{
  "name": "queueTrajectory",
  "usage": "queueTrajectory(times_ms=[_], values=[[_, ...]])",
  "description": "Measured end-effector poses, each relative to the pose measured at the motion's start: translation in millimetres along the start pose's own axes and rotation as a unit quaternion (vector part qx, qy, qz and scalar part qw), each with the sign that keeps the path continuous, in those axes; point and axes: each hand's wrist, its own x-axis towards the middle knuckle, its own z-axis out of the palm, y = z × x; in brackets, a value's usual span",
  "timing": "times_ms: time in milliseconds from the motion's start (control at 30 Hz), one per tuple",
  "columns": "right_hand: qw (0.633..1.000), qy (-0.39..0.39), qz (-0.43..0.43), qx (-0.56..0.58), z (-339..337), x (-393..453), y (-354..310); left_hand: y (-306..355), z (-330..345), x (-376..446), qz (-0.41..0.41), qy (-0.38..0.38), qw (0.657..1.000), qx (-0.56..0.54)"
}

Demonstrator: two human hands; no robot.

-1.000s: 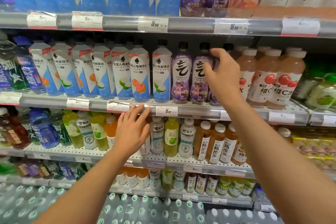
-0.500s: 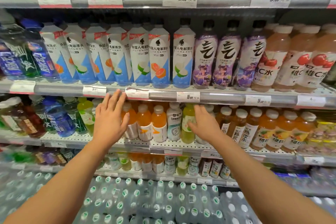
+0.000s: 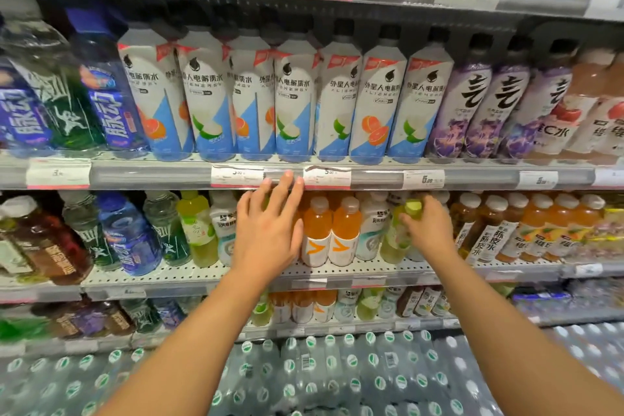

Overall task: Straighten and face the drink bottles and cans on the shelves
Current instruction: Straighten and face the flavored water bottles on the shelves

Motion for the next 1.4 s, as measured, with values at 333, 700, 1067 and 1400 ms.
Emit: queueTrajectory(times_ms=[333,700,1067,1400], values=[[0.996,0.011,0.024,0.091,-26.3,-44.0,12.6,-16.7,5.3,-40.7,-0.122,0.027,0.98,-0.156],[0.973,-0.083,-0.061,0.205,-19.3,-134.2,-26.5,-94.4,20.7,-10.1,-0.311,-0.079,0.933,-0.163],[0.957,-0.151,-0.099,0.227,10.0,-148.5,-72.3,-104.1,13.6,-13.7,-0.303,-0.069,0.926,-0.217],[0.938,-0.208,-0.185,0.208,66.8,-142.5,-151.3,-89.0,-42.5,-110.5,-0.342,0.067,0.875,-0.337]])
